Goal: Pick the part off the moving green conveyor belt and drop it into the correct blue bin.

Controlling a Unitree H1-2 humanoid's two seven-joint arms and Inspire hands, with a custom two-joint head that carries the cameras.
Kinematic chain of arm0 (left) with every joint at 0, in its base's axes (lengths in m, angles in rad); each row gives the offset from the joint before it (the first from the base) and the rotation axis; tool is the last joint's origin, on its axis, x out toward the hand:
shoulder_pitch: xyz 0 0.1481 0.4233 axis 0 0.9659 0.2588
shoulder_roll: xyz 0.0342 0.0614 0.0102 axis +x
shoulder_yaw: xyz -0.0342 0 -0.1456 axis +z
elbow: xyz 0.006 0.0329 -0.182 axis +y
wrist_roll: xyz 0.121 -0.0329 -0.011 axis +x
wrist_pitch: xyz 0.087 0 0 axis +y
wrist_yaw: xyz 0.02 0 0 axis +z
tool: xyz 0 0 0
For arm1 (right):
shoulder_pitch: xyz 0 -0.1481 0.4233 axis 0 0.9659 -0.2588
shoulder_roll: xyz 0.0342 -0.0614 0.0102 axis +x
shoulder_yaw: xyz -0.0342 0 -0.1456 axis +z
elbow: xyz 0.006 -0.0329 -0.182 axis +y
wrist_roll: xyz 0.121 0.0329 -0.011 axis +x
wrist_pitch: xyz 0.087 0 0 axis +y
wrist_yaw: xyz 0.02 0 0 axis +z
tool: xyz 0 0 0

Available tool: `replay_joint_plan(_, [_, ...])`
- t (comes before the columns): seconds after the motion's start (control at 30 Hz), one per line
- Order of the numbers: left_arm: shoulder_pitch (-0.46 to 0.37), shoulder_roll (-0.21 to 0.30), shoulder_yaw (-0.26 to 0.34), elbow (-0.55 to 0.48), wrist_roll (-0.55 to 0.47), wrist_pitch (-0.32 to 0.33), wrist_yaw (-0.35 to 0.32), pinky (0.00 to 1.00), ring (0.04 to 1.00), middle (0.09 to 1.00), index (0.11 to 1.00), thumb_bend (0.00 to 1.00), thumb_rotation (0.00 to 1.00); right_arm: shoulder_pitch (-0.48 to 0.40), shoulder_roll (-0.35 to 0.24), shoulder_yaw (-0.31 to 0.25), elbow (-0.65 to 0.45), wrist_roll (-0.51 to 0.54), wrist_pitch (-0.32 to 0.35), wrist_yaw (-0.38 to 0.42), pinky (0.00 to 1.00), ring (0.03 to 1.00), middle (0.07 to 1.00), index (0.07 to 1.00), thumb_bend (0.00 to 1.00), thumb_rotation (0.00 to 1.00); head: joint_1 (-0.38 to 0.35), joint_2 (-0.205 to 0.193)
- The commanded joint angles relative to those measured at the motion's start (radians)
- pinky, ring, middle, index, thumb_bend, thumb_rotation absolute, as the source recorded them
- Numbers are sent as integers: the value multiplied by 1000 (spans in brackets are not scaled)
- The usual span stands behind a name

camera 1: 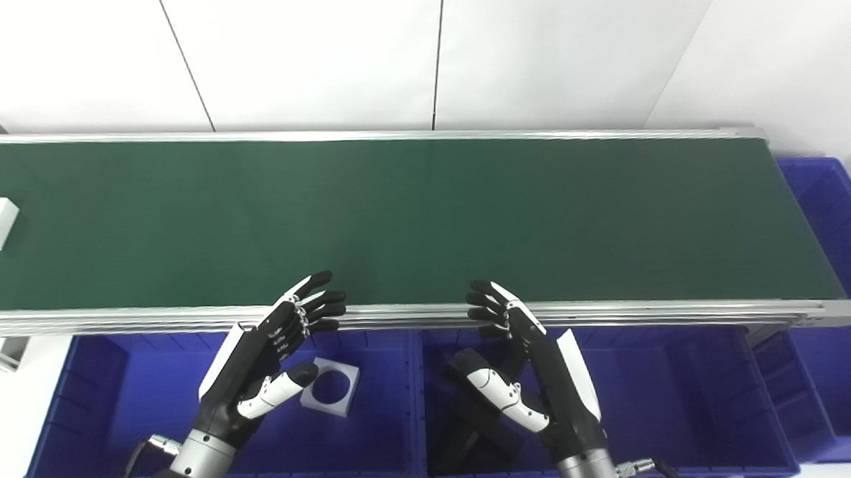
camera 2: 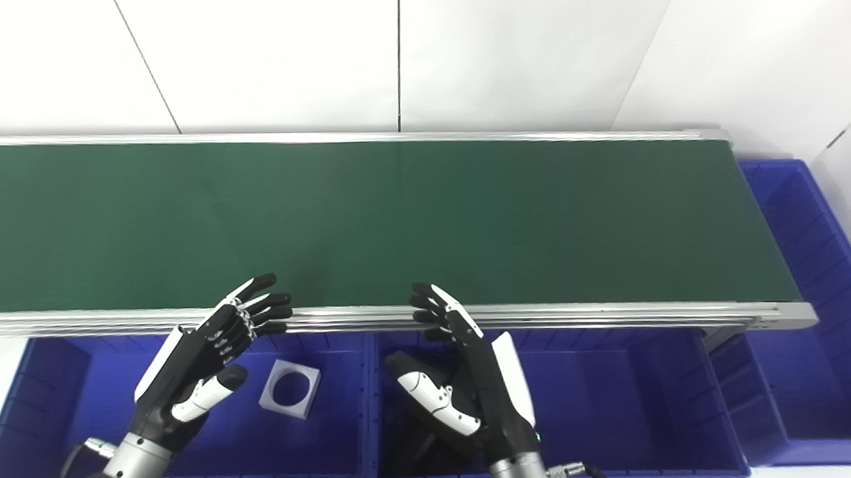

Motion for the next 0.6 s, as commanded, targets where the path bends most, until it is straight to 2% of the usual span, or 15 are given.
replay_joint_plan(0.0, [-3, -5, 0, -19, -2, -41, 5, 779, 812, 837, 901, 832, 703, -2, 6, 0, -14, 6, -44, -20, 701, 780, 819, 860, 546, 673, 2, 0])
replay_joint_plan(0.57, [6, -15, 4, -10, -8, -56, 4, 784, 816, 839, 898, 830, 687, -4, 0, -3, -5, 24, -50, -31, 700, 776, 817, 857, 539, 658, 17, -15])
